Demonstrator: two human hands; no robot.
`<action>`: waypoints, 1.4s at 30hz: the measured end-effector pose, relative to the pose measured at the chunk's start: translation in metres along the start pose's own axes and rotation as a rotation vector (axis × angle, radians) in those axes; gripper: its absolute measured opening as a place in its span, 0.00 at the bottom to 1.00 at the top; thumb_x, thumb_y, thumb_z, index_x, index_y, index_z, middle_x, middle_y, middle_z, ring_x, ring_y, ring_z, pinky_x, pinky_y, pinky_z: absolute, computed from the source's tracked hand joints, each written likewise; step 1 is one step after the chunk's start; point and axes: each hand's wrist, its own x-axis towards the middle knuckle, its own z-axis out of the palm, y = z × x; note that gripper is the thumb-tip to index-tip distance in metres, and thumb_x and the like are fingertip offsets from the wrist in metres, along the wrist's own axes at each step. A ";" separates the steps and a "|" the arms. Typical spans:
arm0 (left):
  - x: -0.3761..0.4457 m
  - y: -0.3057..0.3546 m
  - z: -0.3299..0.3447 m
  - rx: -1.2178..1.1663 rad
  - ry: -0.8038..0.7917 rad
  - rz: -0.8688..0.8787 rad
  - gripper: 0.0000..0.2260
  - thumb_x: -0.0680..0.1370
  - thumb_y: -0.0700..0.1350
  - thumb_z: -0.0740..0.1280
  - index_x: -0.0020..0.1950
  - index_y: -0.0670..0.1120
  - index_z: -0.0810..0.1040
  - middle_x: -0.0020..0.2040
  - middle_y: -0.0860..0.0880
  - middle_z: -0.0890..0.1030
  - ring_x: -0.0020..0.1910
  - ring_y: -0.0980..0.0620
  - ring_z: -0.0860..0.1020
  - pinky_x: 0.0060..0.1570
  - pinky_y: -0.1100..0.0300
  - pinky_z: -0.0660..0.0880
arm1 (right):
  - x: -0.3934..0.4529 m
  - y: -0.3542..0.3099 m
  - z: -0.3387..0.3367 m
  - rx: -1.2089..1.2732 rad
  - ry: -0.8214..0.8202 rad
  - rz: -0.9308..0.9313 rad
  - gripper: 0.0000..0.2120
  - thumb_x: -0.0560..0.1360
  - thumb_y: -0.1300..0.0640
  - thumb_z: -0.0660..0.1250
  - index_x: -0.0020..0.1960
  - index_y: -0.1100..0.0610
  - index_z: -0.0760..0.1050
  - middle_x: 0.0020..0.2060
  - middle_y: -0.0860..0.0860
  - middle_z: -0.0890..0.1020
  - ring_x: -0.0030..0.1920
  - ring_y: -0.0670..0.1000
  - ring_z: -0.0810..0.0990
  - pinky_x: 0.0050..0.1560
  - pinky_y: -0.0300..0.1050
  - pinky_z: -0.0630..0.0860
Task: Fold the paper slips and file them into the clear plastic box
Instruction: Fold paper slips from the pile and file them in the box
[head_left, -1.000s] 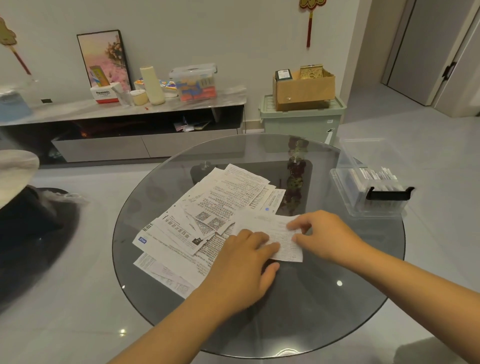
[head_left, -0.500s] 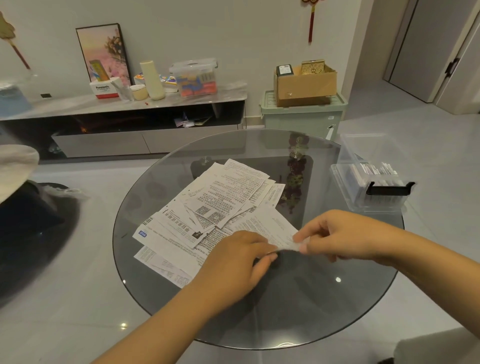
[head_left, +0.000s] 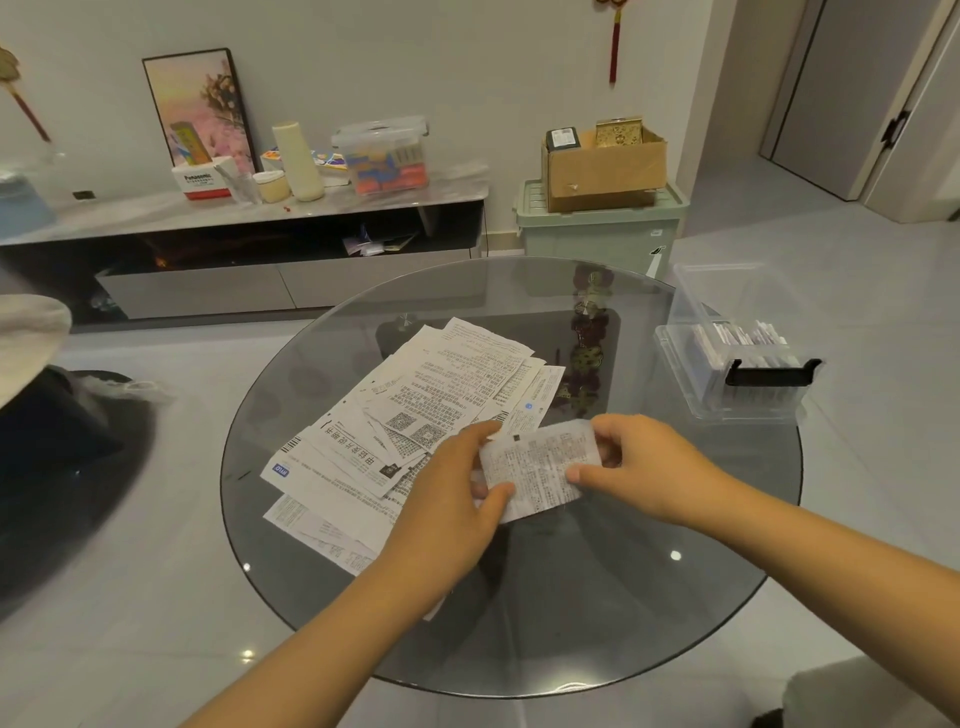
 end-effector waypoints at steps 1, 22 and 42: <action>0.002 -0.002 0.001 0.026 -0.011 -0.007 0.26 0.76 0.43 0.68 0.70 0.55 0.64 0.60 0.58 0.70 0.45 0.69 0.73 0.45 0.78 0.68 | 0.001 0.000 0.003 0.003 0.018 0.006 0.11 0.72 0.53 0.71 0.51 0.51 0.74 0.40 0.43 0.80 0.40 0.44 0.78 0.43 0.40 0.75; -0.004 -0.006 0.010 0.505 -0.198 0.380 0.30 0.70 0.68 0.55 0.66 0.54 0.73 0.62 0.54 0.72 0.61 0.53 0.68 0.61 0.57 0.66 | -0.022 -0.011 -0.021 0.315 -0.340 0.076 0.12 0.71 0.64 0.67 0.49 0.50 0.81 0.44 0.52 0.85 0.34 0.40 0.78 0.35 0.34 0.71; -0.002 0.000 0.012 0.096 -0.091 0.274 0.07 0.74 0.46 0.66 0.49 0.48 0.82 0.47 0.55 0.80 0.47 0.60 0.74 0.45 0.71 0.69 | -0.005 0.006 0.001 -0.252 -0.075 -0.189 0.09 0.72 0.49 0.69 0.47 0.54 0.79 0.46 0.49 0.80 0.52 0.47 0.70 0.53 0.48 0.72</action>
